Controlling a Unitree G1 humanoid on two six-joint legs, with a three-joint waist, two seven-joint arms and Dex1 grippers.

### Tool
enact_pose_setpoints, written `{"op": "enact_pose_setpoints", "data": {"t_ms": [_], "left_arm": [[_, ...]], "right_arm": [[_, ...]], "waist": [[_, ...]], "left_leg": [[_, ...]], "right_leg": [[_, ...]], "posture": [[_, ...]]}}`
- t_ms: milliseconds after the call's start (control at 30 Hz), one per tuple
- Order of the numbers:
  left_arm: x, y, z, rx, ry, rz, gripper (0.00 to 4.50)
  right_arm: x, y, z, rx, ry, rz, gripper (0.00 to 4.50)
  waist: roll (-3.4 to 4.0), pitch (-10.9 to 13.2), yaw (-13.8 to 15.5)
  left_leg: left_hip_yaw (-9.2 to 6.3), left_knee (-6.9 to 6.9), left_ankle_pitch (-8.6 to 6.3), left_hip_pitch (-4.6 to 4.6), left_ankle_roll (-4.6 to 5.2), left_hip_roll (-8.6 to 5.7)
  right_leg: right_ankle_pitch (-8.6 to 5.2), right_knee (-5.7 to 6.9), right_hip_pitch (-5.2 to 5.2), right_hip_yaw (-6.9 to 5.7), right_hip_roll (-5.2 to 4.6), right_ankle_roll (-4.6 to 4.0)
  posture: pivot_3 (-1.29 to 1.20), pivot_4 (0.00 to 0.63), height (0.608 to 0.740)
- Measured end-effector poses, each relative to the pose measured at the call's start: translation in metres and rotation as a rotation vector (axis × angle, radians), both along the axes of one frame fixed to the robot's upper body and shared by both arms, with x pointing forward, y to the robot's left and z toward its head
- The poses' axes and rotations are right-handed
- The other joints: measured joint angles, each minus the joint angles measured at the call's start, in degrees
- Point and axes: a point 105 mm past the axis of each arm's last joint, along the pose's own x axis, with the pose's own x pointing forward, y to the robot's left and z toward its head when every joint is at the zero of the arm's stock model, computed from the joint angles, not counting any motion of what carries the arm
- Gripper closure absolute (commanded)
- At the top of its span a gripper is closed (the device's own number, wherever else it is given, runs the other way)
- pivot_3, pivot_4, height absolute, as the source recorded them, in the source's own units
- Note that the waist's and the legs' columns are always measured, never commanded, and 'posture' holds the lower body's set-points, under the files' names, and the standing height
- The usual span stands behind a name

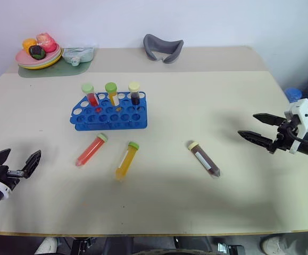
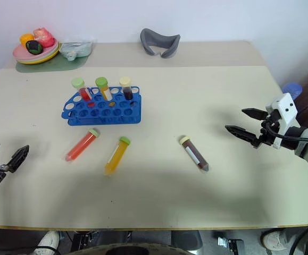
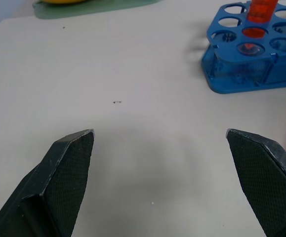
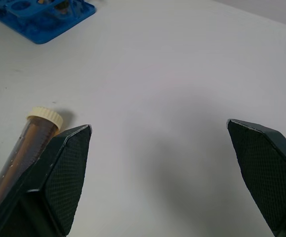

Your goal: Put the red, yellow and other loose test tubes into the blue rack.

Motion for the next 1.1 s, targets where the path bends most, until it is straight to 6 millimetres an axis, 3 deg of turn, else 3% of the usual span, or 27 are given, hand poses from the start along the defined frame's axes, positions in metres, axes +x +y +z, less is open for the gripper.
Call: {"op": "enact_pose_setpoints", "data": {"t_ms": [300, 500, 767, 867, 967, 1100], "left_arm": [[0.0, 0.0, -0.001, -0.016, -0.014, 0.015, 0.12], [0.015, -0.011, 0.011, -0.016, -0.051, -0.052, 0.12], [0.057, -0.095, 0.025, -0.086, -0.089, -0.401, 0.12], [0.065, -0.139, 0.031, -0.066, -0.076, -0.616, 0.12], [0.062, -0.177, 0.035, -0.065, -0.074, -0.814, 0.12], [0.055, -0.2, 0.027, -0.058, -0.016, -0.962, 0.12]], "right_arm": [[0.007, 0.006, 0.006, -0.003, -0.007, 0.017, 0.0], [0.002, 0.016, 0.008, -0.031, -0.002, 0.012, 0.0], [-0.018, 0.047, 0.032, -0.042, -0.019, 0.028, 0.0], [-0.029, 0.058, 0.041, -0.072, -0.004, 0.03, 0.0], [-0.038, 0.073, 0.035, -0.108, 0.055, 0.026, 0.0], [-0.045, 0.097, 0.018, -0.125, 0.203, 0.03, 0.0]], "waist": [[0.01, 0.0, 0.1], [0.02, 0.0, 0.1], [0.02, 0.0, 0.2], [0.01, 0.0, 0.1], [0.02, 0.0, 0.0], [0.02, 0.0, -0.2]], "left_leg": [[0.01, 0.01, 0.0, 0.0, 0.0, 0.0], [0.0, 0.0, 0.0, 0.0, 0.0, 0.0], [-0.03, 0.04, 0.0, -0.03, 0.0, -0.01], [-0.03, 0.04, 0.0, -0.03, 0.0, -0.01], [-0.03, 0.02, -0.01, -0.02, 0.01, 0.0], [-0.03, 0.03, -0.01, 0.0, 0.02, 0.0]], "right_leg": [[0.0, 0.0, 0.0, 0.01, -0.01, 0.0], [0.0, 0.01, 0.0, 0.0, 0.0, 0.0], [0.01, 0.05, 0.0, -0.01, 0.01, 0.01], [0.01, 0.04, 0.01, -0.01, 0.01, 0.01], [0.01, 0.05, -0.02, -0.01, 0.03, 0.01], [0.01, 0.07, -0.03, 0.03, 0.05, 0.0]], "posture": [[0.0, 0.15, 0.74], [0.0, 0.15, 0.74], [0.0, 0.15, 0.74], [0.0, 0.15, 0.74], [0.0, 0.15, 0.74], [0.0, 0.15, 0.74]]}}
